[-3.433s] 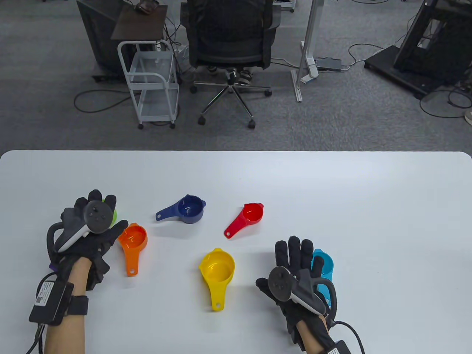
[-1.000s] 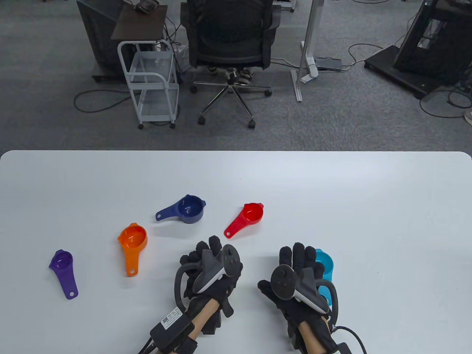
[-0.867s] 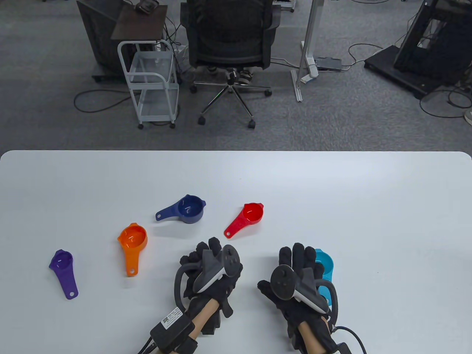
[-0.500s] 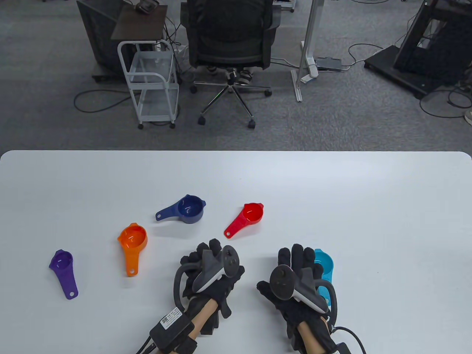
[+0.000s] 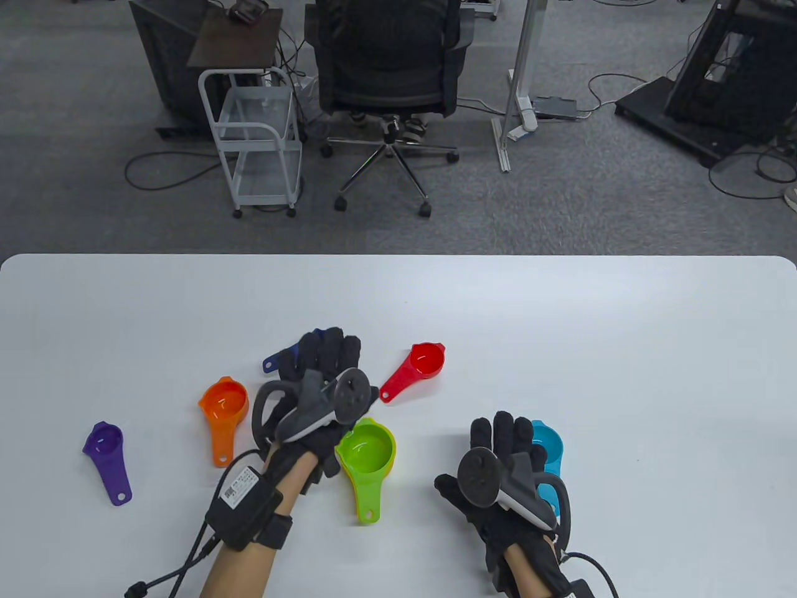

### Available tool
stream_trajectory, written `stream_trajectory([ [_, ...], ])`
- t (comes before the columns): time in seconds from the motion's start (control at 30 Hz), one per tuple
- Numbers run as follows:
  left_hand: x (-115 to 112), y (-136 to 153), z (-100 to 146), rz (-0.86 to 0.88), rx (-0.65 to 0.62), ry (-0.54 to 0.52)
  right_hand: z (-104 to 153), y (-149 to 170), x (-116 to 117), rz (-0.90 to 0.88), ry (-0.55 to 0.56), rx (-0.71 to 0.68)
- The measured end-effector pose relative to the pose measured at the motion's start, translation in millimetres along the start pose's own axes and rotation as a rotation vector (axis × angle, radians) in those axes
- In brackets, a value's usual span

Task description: Nest plastic measuring cups

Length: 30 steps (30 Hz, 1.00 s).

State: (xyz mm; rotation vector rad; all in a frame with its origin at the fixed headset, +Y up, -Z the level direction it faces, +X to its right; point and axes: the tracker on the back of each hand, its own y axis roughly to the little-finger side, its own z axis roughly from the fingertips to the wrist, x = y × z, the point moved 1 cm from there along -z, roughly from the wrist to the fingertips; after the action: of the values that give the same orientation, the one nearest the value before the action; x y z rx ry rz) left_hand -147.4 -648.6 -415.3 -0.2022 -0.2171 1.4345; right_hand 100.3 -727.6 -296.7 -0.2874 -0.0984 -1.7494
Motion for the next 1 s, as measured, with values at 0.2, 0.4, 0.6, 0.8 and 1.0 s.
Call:
stream_trajectory([
  [0.2,-42,30,-55,-0.02,-0.031,0.232,6,3,0,-0.038,-0.011,0.017],
  [0.4,-75,43,-95,0.094,-0.049,0.375,8,6,0,-0.049,0.004,0.031],
  [0.6,-79,38,-104,0.056,-0.051,0.448,7,9,4,-0.064,-0.031,0.059],
  [0.8,-56,36,-87,-0.031,-0.022,0.3,8,9,4,-0.065,-0.041,0.063],
  [1.0,-11,20,-32,-0.049,-0.027,0.161,7,2,3,-0.036,-0.047,0.041],
])
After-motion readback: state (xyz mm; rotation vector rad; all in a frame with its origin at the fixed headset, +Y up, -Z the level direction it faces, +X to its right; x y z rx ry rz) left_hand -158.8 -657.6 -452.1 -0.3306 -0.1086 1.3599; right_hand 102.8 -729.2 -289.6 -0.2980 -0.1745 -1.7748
